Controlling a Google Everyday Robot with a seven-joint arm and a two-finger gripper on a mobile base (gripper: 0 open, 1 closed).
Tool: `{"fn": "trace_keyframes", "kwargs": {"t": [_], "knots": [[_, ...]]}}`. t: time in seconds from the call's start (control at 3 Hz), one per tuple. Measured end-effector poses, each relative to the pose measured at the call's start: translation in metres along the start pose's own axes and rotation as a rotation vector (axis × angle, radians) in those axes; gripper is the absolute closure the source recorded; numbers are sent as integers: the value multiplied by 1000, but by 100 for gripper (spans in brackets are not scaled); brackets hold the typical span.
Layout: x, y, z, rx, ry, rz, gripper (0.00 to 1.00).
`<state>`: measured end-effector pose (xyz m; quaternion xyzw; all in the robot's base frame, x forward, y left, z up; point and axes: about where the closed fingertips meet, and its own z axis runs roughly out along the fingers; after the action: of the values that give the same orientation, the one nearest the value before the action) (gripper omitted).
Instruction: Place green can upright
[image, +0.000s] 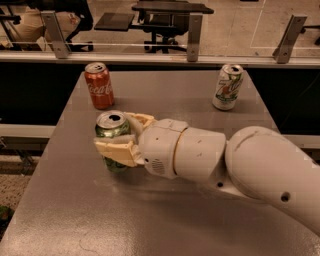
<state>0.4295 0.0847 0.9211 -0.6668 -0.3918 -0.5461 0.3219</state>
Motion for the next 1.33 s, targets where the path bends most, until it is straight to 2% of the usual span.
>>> {"fn": "trace_keyframes", "kwargs": {"t": [0.33,0.67,1.33], "knots": [[-6,-10,2,-13,34,-11,82],[-13,-17,5,-29,63,-23,51],[-20,-18,5,-32,69,-26,5]]}}
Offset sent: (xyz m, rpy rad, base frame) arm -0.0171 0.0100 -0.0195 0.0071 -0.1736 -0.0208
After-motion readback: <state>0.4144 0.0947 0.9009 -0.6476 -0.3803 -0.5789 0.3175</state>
